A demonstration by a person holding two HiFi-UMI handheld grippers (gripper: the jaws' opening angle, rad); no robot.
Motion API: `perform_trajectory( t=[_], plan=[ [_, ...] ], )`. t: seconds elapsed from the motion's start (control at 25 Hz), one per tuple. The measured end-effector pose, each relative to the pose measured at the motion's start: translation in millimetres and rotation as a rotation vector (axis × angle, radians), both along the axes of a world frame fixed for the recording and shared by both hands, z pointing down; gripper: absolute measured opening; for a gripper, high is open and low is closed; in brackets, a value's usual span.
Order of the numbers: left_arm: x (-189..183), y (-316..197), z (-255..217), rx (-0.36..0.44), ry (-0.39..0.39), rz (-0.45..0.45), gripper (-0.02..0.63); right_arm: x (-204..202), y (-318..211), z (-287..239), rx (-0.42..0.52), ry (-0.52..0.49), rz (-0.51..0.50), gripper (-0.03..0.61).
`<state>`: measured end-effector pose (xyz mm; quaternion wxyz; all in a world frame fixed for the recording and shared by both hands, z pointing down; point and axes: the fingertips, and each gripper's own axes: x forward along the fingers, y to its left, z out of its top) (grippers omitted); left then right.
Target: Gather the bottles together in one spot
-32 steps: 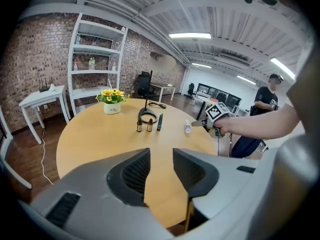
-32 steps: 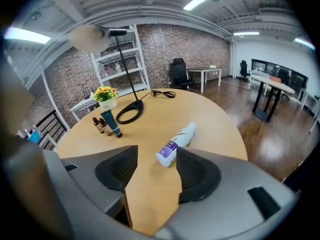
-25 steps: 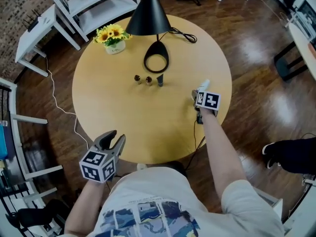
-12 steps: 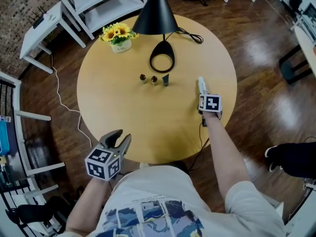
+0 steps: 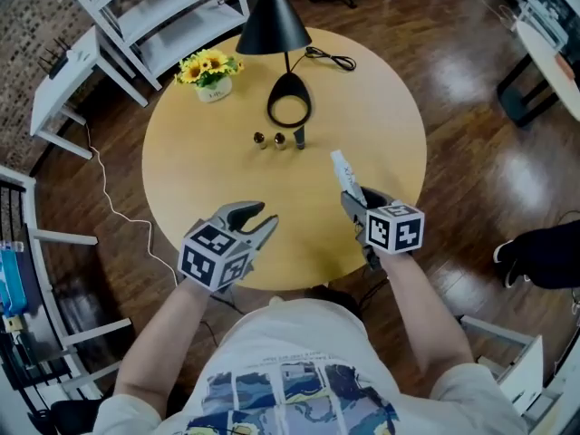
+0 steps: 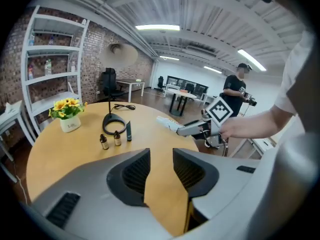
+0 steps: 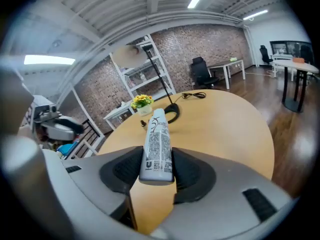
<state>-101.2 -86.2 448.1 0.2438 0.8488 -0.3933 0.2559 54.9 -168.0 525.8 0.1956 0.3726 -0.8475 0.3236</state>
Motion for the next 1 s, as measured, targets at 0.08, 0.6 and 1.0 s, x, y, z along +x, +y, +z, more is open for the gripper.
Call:
perform_trajectory(
  t=[0.08, 0.6, 1.0],
  plan=[
    [11, -5, -9, 0.0, 0.05, 0.047, 0.12, -15, 35, -30, 0.027, -0.045, -0.034, 0.199],
    [19, 68, -78, -0.337, 0.809, 0.161, 0.172, -91, 218, -120, 0.173, -0.142, -0.115, 0.199],
    [31, 82, -70, -0.353, 0.754, 0.265, 0.12, -95, 231, -96, 0.209, -0.068, -0.158, 0.199]
  ],
)
